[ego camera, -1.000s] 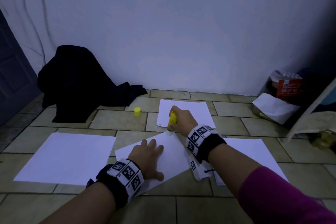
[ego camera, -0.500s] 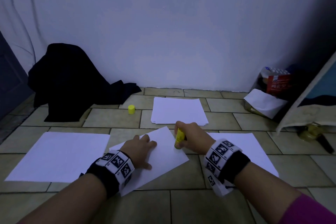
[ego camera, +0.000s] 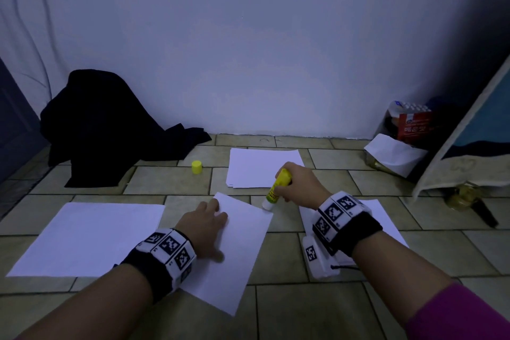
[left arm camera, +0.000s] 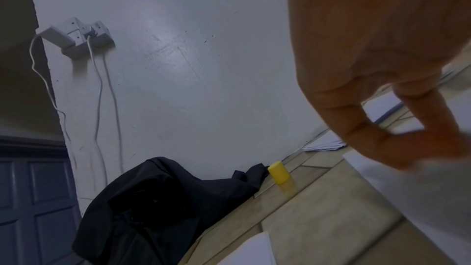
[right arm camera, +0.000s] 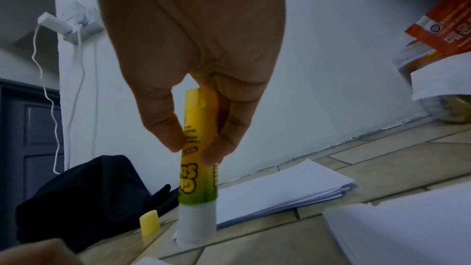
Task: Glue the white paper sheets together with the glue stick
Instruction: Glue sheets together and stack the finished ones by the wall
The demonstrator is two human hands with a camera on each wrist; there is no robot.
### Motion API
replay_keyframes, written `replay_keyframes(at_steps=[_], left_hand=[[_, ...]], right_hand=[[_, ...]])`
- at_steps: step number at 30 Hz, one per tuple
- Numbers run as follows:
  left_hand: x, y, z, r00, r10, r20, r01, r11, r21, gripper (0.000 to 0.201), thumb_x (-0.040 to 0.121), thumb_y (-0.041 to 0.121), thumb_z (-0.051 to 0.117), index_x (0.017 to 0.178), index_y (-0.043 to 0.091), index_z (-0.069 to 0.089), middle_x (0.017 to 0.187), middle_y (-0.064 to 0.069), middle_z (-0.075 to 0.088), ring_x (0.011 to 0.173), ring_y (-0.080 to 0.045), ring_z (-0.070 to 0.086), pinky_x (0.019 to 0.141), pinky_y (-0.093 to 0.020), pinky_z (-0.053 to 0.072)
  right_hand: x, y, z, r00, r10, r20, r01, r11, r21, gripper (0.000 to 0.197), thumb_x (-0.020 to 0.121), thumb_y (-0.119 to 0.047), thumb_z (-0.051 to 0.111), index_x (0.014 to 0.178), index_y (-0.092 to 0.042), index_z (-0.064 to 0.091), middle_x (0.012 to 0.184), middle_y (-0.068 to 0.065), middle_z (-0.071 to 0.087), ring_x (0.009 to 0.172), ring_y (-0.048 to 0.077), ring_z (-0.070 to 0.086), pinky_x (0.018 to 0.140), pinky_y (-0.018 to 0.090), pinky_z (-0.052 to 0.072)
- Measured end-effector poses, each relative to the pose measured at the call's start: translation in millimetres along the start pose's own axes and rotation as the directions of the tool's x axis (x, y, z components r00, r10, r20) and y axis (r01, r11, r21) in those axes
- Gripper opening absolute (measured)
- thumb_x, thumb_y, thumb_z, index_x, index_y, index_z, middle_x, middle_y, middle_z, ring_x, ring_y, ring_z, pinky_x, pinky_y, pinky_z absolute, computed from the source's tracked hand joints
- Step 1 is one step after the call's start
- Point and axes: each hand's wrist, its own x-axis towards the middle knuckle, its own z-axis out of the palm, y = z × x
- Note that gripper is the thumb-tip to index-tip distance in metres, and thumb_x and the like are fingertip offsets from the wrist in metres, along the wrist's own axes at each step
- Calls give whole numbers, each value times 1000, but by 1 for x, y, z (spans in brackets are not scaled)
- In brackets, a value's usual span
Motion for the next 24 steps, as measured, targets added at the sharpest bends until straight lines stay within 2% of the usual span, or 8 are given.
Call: replay_keyframes(at_steps=[2, 3, 6, 10, 13, 17, 20, 24], left_hand=[[0, 1, 4, 997, 70, -36, -70, 997, -9, 74, 80, 49, 67, 138, 16, 34, 153, -3, 11, 138, -23, 20, 100, -36, 42], [-1, 1, 5, 994, 102, -33, -103, 994, -33, 72, 82, 46, 66, 140, 18, 33, 154, -1, 10, 139, -22, 17, 101, -36, 41], [-3, -1, 5, 993, 118, 1, -117, 991, -67, 68, 88, 43, 61, 145, 26, 29, 151, 1, 23, 136, -19, 27, 102, -38, 41], [-3, -2, 2, 998, 69, 10, -69, 997, -34, 69, 87, 49, 60, 145, 26, 32, 142, -3, 33, 130, -22, 36, 99, -39, 43], [-2, 1, 5, 998, 64, -6, -65, 997, -47, 72, 83, 50, 65, 142, 20, 37, 142, -4, 31, 130, -22, 33, 99, -39, 44], [-1, 9, 10, 1000, 24, -17, -26, 993, -117, 70, 81, 48, 66, 136, 15, 39, 138, -6, 36, 126, -23, 36, 97, -40, 45], [0, 9, 11, 1000, 9, -15, -11, 991, -135, 70, 81, 48, 67, 136, 15, 38, 137, -7, 37, 125, -23, 36, 98, -39, 43], [1, 7, 9, 1000, 13, -2, -14, 990, -142, 71, 82, 47, 67, 138, 16, 37, 139, -7, 37, 126, -24, 37, 101, -39, 42]], right_hand=[[6, -3, 6, 1000, 6, -1, -6, 1000, 8, 21, 82, -5, 64, 98, -11, 52, 99, 14, 58, 62, 19, 58, 56, 27, 51], [9, -4, 10, 1000, 6, -3, -6, 1000, 1, 22, 82, -6, 65, 100, -11, 53, 103, 15, 59, 69, 22, 58, 61, 30, 52], [16, -6, 18, 1000, 8, -8, -8, 1000, -25, 29, 81, -7, 67, 107, -6, 56, 110, 17, 59, 86, 26, 58, 76, 35, 53], [24, -15, 27, 1000, -2, -27, 0, 997, -76, 31, 83, -8, 64, 112, -2, 57, 114, 16, 60, 103, 29, 58, 83, 37, 52], [27, -24, 34, 1000, -21, -21, 19, 995, -99, 32, 84, -9, 64, 113, 1, 59, 115, 17, 61, 107, 29, 57, 87, 38, 51], [28, -35, 49, 998, -58, 19, 60, 989, -131, 32, 83, -4, 62, 112, 9, 60, 112, 22, 63, 106, 33, 58, 89, 40, 50], [31, -41, 56, 997, -69, 39, 74, 984, -165, 30, 86, -6, 60, 114, 4, 60, 115, 19, 63, 109, 30, 57, 88, 36, 49], [34, -49, 53, 987, -70, 142, 108, 953, -283, 35, 85, -7, 62, 118, 5, 58, 118, 20, 62, 111, 31, 57, 92, 38, 48]])
